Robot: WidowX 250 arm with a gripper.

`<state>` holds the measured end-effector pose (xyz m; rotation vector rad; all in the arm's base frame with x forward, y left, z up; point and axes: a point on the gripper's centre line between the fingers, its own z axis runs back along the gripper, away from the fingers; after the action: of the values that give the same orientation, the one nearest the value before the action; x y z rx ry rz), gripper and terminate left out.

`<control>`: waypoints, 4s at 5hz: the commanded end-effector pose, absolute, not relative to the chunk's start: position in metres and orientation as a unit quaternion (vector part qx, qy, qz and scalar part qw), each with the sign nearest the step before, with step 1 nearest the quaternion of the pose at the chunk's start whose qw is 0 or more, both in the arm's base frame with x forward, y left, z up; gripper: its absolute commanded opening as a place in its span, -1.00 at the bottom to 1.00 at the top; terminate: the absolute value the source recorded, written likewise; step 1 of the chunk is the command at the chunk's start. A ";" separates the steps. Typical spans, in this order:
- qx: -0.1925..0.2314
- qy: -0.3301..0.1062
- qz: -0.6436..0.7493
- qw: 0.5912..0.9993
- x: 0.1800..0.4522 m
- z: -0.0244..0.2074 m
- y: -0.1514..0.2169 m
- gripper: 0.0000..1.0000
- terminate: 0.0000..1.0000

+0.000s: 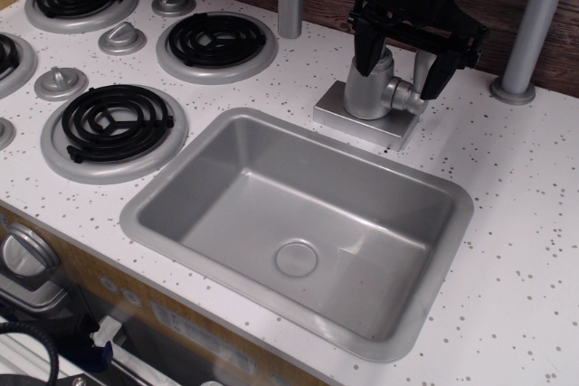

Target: Lever vertical to front

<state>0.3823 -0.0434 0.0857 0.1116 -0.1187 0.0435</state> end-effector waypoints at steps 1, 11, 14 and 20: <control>0.056 -0.059 0.022 0.996 0.382 0.086 -0.043 1.00 -1.00; 0.060 -0.193 0.032 0.979 0.430 0.099 -0.058 -1.00 -1.00; 0.056 -0.152 0.063 0.985 0.390 0.096 -0.060 -1.00 -1.00; 0.010 -0.104 0.051 0.993 0.395 0.056 -0.052 -1.00 -1.00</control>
<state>0.3880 -0.0536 0.0434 0.0300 -0.1600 0.0971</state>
